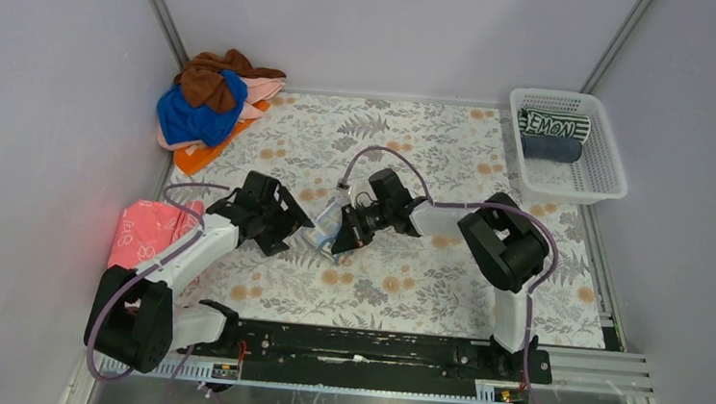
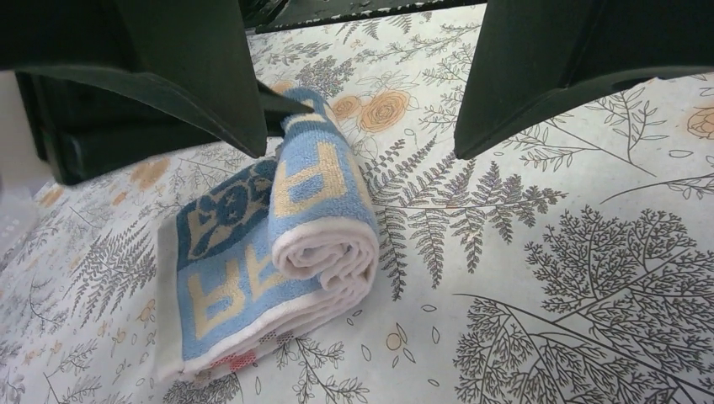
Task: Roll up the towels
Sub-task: Roll the towel at the center of the board.
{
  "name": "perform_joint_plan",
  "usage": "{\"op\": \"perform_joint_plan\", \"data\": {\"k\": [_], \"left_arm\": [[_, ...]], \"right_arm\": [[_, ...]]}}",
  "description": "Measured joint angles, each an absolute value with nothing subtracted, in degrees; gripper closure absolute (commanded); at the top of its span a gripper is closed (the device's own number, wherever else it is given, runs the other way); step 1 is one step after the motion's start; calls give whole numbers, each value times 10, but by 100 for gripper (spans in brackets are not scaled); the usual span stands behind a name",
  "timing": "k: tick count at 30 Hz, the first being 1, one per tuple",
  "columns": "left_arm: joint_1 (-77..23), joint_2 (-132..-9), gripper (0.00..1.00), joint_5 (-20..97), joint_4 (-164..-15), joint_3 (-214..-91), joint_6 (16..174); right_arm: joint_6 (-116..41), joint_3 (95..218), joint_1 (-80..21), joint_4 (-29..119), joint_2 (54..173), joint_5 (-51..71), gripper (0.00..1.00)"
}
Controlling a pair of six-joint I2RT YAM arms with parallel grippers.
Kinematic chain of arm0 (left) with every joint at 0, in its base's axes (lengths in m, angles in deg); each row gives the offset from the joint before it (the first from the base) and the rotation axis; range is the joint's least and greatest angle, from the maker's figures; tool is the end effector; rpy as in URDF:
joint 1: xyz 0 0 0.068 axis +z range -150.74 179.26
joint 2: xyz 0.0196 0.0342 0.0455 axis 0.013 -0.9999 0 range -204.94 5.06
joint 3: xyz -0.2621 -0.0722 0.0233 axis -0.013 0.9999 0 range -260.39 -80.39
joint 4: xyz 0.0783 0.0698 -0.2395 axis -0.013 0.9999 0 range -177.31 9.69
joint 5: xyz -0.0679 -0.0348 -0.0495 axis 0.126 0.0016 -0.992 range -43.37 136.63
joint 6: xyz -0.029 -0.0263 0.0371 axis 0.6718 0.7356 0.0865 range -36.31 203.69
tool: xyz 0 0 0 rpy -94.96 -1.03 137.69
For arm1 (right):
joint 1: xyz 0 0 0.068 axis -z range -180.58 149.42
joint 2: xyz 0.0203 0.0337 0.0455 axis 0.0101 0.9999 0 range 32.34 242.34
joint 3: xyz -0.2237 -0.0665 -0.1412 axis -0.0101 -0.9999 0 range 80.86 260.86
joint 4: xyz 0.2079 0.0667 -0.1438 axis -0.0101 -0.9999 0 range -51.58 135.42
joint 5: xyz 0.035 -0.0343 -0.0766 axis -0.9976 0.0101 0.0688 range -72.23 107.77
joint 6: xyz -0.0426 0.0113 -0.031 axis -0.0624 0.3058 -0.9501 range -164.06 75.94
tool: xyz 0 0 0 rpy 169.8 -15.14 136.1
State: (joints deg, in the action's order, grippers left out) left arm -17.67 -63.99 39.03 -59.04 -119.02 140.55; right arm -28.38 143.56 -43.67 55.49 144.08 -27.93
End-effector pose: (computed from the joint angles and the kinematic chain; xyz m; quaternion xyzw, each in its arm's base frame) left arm 0.2130 -0.0698 0.1943 -0.3113 0.9091 -0.2126 0.1771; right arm 0.2751 0.2922 0.1509 -0.3595 0.7684 0.5001 0.1739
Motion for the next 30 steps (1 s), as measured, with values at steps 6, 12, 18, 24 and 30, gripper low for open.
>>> {"op": "perform_joint_plan", "data": {"k": [6,12,18,24,30], "left_arm": [[-177,-653,18,376,-592,-1183,1406],[-177,-719,18,362,-601,-1197,1402],[-177,-758,25,364,-619,-1237,1391],[-177,-810,44,368,-642,-1236,1389],[-177,-825,63,366,-668,-1230,1389]], "right_arm": [[-164,1421,-402,648,1513,-373,99],[-109,1416,-389,702,1539,-414,98],[-98,1416,-385,707,1543,-419,95],[-111,1421,-385,684,1542,-416,92],[-151,1422,-385,630,1509,-377,77]]}}
